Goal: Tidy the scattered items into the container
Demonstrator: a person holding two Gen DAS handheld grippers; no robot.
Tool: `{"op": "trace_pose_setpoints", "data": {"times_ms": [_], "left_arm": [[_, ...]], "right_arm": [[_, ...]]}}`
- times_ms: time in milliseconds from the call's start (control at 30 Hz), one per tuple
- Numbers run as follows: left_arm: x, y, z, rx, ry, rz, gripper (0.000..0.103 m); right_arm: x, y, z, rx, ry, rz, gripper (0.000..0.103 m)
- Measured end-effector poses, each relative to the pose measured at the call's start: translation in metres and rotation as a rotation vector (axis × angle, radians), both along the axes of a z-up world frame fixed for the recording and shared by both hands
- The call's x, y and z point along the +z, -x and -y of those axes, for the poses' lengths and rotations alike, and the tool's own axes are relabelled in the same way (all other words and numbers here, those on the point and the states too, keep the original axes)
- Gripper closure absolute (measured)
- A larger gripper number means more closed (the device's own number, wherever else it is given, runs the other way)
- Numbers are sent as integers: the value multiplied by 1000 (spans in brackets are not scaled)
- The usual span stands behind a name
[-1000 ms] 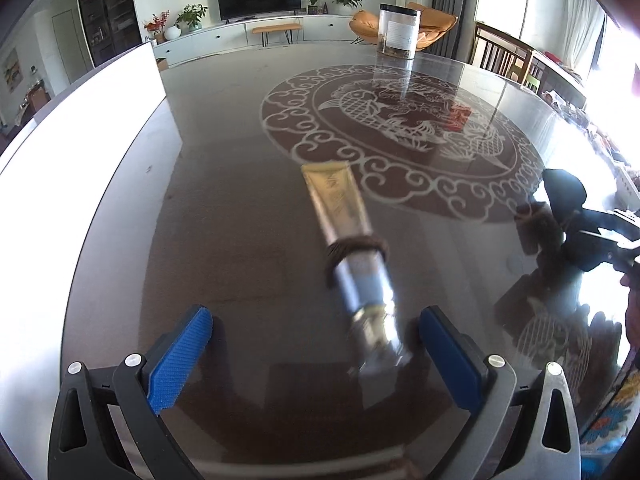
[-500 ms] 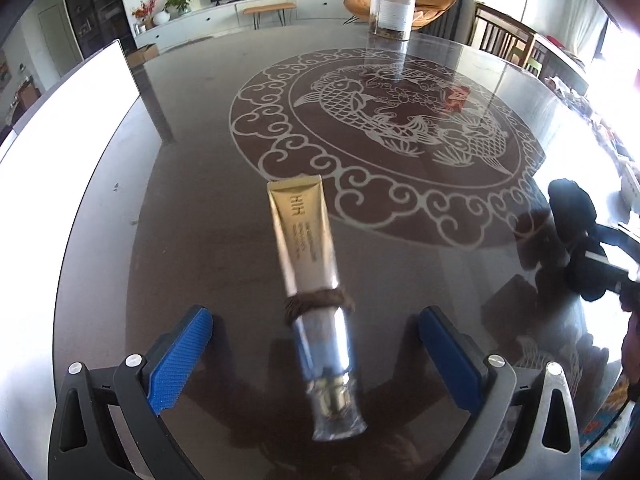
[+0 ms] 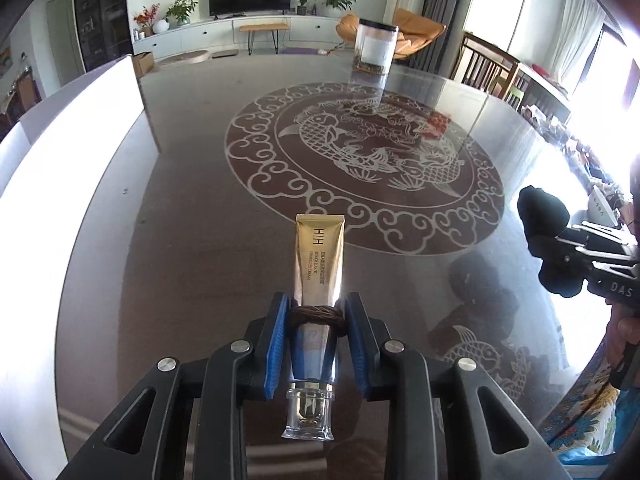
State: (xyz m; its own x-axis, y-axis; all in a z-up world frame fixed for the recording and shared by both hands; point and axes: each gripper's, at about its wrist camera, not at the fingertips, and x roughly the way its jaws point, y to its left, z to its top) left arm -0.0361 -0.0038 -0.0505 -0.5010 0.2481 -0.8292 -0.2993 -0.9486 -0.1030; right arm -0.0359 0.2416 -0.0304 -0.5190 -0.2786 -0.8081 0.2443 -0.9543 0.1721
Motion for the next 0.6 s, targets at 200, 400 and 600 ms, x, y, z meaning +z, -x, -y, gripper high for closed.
{"op": "trace_pose_setpoints", "data": {"times_ms": [200,400,600], "left_arm": [[25,-15,24,58,-52,-40,74],[61,-27,53,117,-107,-87,75],[95,-36,91,182,-121,-129,75]], "right_arm": [[-1,-12,3,9,22,19,65],[3,-17,27,77,45,24,65],[13,-16,64,171,55,15,65]]}}
